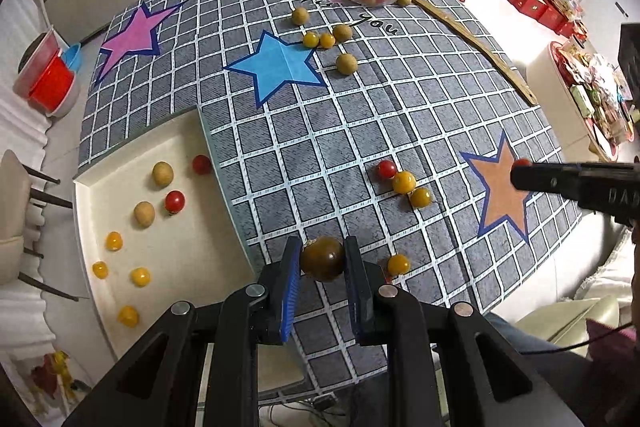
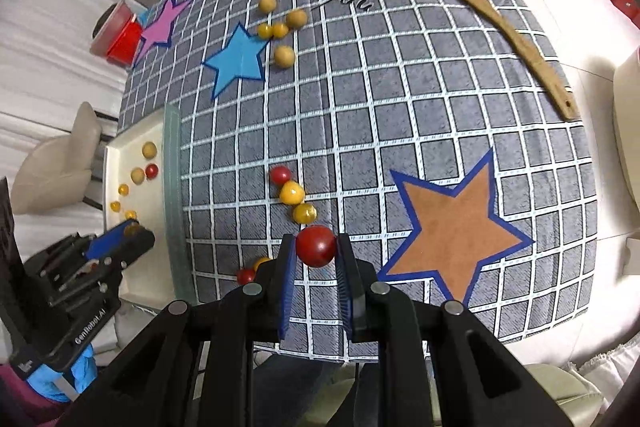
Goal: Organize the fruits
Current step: 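Carry both fruits over the white tray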
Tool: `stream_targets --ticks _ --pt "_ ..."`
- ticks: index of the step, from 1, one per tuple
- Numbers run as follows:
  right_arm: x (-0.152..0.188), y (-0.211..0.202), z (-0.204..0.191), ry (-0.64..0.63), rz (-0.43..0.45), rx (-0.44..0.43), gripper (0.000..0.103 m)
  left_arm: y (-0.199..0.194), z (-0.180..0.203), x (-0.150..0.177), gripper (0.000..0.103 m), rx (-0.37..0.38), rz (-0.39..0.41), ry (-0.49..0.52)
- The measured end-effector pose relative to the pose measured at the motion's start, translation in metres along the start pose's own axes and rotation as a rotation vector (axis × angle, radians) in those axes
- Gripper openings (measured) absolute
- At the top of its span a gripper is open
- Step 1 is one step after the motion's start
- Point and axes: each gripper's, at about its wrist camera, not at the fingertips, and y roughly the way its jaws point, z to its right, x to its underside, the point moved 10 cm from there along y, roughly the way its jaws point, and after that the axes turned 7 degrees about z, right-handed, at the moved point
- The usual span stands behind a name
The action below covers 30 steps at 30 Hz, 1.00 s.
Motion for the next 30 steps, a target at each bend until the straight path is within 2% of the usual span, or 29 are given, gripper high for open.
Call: stream_targets --ticks 16,30 --pt "-0.017 -0.021 -0.004 0.039 0.051 0.022 0.021 -0.013 -0.013 -0.007 0.022 0.008 0.049 -0.001" --pt "-0.033 -0.031 -0.023 -0.043 0.07 0.051 0.021 -0.017 -0.034 -0.003 0.022 -0.01 0.101 -0.053"
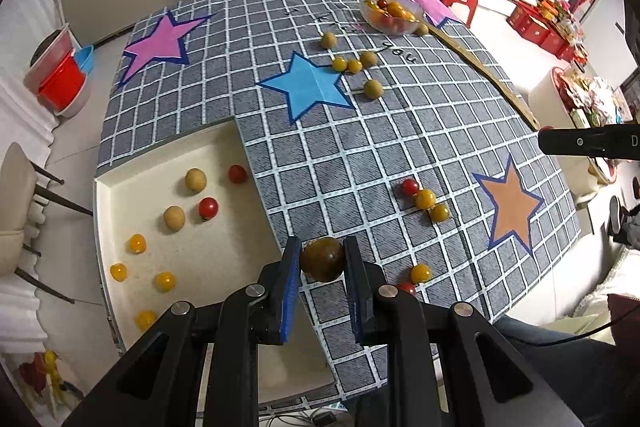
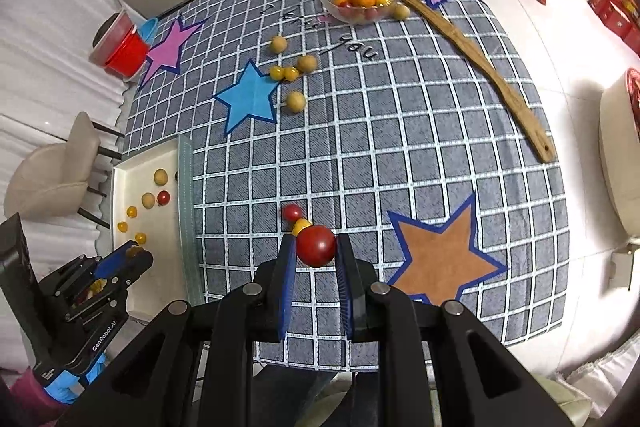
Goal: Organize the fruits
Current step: 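Carry both fruits over the white tray, then lower both fruits into the tray and open both tools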
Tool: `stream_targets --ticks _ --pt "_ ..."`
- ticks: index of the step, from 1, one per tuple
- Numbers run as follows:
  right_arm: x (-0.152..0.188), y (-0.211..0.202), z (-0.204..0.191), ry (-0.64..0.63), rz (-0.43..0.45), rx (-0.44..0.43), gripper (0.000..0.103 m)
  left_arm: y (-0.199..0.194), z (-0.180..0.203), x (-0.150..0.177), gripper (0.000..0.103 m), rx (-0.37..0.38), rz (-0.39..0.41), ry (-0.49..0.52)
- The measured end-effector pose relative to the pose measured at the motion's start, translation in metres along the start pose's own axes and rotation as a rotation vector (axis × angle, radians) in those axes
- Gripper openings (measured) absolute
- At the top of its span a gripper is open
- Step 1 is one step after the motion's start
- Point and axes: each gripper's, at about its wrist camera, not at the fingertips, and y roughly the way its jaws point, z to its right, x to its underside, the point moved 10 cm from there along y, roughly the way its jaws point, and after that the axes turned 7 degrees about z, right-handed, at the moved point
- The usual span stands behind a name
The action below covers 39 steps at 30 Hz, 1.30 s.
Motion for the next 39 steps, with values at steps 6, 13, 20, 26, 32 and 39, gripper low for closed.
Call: stream_targets --ticks 6,13,20,26,32,39 --pt "-0.006 0.002 -0.022 -0.063 -0.003 -0.02 0.021 -0.006 -0.021 0.005 0.022 -0.031 0.027 -0.075" --pt "0.002 0.017 -0.067 -0.167 -0.048 -0.085 0.021 -0.01 -0.066 0.034 0.022 -0.112 0.015 -0.205" --pt "0.017 0.048 -0.119 -0.277 -0.138 -0.139 0.021 -0.005 -0.108 0.072 0.022 -0.185 -0.023 -0.341" --pt "0.033 0.078 -0.164 -0.365 -0.209 -0.189 0.021 0.006 -0.132 0.089 0.022 -0.228 -0.031 -0.435" --pt "0.049 0.117 -0.202 -0.445 -0.266 -0.212 0.021 0.026 -0.142 0.101 0.022 -0.253 -0.047 -0.507" --pt "0.055 0.16 -0.231 -0.469 -0.305 -0.219 0.021 0.04 -0.14 0.109 0.022 -0.292 -0.056 -0.498"
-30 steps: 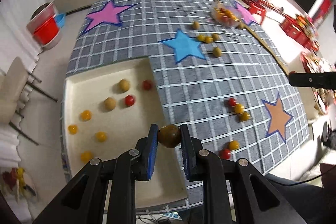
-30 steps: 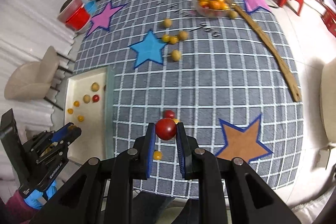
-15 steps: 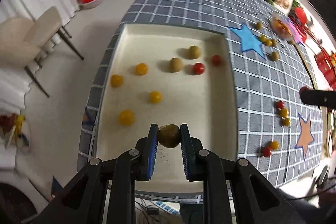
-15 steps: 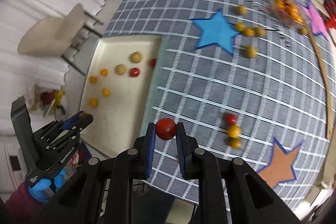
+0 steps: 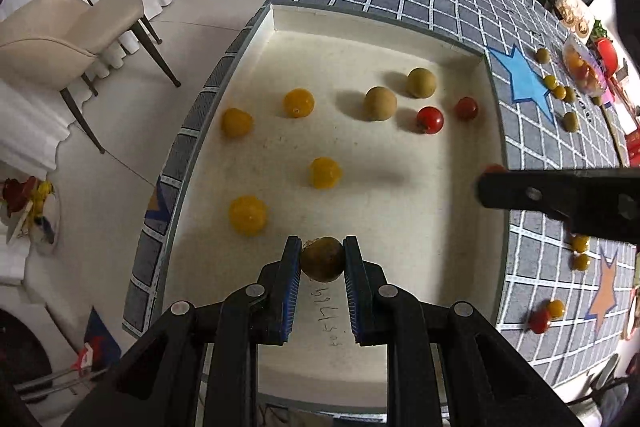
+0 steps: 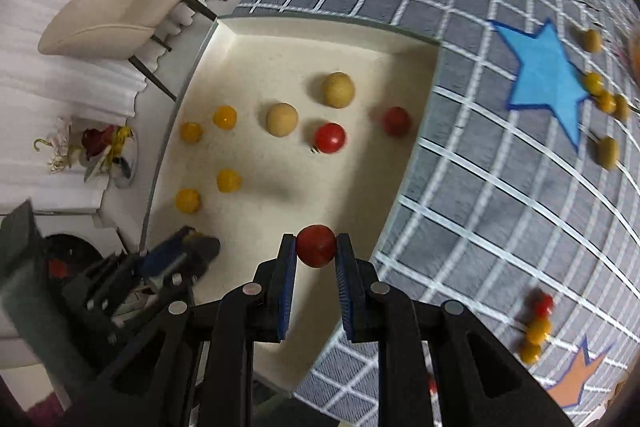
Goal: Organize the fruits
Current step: 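Lower both fruits into the tray and open both tools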
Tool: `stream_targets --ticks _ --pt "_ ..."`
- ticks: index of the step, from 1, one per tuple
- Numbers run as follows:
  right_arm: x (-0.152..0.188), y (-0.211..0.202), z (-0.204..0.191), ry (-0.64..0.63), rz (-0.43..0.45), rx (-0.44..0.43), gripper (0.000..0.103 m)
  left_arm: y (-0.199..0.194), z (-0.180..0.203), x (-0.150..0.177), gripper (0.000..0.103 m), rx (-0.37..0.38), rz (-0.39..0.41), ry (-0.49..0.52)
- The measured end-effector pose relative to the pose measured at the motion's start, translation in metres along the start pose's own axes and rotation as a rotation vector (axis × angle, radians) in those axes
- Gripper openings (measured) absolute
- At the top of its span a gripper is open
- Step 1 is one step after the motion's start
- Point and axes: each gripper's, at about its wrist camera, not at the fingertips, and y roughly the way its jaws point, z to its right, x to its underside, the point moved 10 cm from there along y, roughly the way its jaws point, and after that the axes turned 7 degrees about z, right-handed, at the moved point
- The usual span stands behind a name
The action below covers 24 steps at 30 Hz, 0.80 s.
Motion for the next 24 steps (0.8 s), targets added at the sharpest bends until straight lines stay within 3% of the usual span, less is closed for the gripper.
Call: stream_targets --ticks 10,16,18,19,20,21,22,24 --pt "-0.011 0.047 0.002 -0.023 -0.056 0.055 0.022 0.012 -0.006 0.01 0.022 -0.021 -0.022 -0.021" --pt "-0.018 0.047 -0.003 -0.042 -0.042 0.066 0.024 0.016 -0.008 0.01 0.023 -0.036 -0.037 -0.016" --pt "-0.019 0.047 -0.004 -0.035 -0.046 0.058 0.027 0.017 -0.009 0.011 0.041 -0.042 -0.043 -0.014" --pt "-0.019 0.047 -0.005 -0.036 -0.048 0.052 0.032 0.016 -0.01 0.009 0.066 -0.044 -0.035 -0.013" --pt "-0.02 0.047 -0.006 -0.038 -0.049 0.051 0.038 0.012 -0.011 0.007 0.075 -0.055 -0.011 -0.011" --pt "-0.02 0.046 -0.005 -0.042 -0.046 0.059 0.053 0.007 -0.012 0.003 0.075 -0.066 0.016 -0.002" --pt "-0.02 0.043 -0.003 -0.042 -0.041 0.063 0.062 0.006 -0.013 0.002 0.075 -0.065 0.017 0.004" --pt "-0.027 0.043 -0.01 -0.036 -0.026 0.057 0.067 0.005 -0.012 0.002 0.075 -0.061 0.003 0.01"
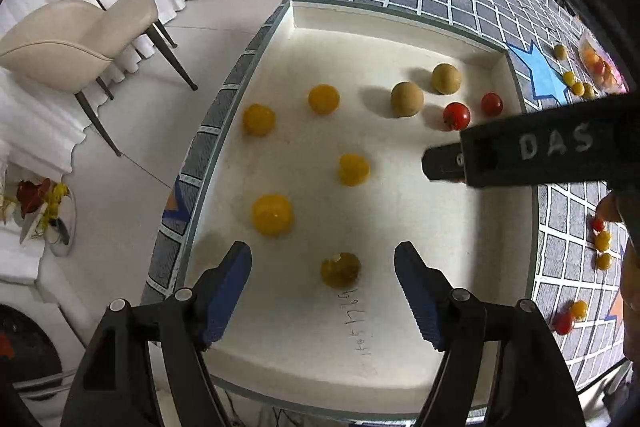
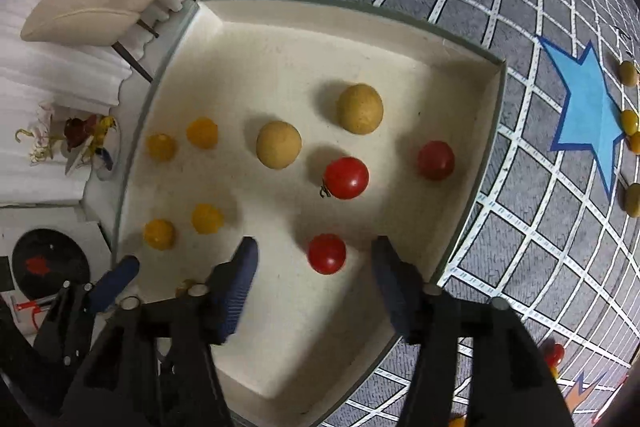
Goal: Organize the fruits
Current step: 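Lower both fruits into the tray and open both tools, then move both tools back to the remaining tomatoes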
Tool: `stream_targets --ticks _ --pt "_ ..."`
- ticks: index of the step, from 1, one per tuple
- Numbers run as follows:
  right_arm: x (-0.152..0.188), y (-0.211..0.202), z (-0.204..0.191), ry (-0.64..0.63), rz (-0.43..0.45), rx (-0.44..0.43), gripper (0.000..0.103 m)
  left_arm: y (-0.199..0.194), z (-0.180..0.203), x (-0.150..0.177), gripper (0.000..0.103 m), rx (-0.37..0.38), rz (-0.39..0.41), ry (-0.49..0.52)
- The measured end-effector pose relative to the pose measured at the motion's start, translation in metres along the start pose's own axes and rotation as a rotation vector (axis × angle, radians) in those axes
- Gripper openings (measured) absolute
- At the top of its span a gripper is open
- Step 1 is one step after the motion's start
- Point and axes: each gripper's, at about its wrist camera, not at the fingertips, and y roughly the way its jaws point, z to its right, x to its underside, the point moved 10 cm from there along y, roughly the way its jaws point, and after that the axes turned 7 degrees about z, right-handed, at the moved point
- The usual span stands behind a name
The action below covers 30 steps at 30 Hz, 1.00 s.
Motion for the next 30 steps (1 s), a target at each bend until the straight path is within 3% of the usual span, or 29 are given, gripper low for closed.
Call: stream_targets --ticks 3,9,14,24,30 --pt "-0.003 -0.012 -0.001 0.013 0.028 -0.015 0.082 -0.005 -0.003 -0.002 0.075 0.001 0.0 0.005" --pt "-0.009 -0.05 0.009 0.072 0.111 -0.033 0.087 -0.022 0.001 -0.006 0.075 0.002 0.007 0.067" --pt "0.008 -0.083 0.047 0.137 0.155 0.021 0.088 -0.034 0.028 -0.013 0.075 0.03 0.02 0.159" --pt "0.117 -0.124 0.17 0.301 0.126 0.198 0.088 -0.052 0.126 -0.021 0.075 0.163 0.037 0.341" --pt "0.168 -0.119 0.204 0.397 0.079 0.224 0.088 -0.065 0.173 0.004 0.075 0.236 0.017 0.437"
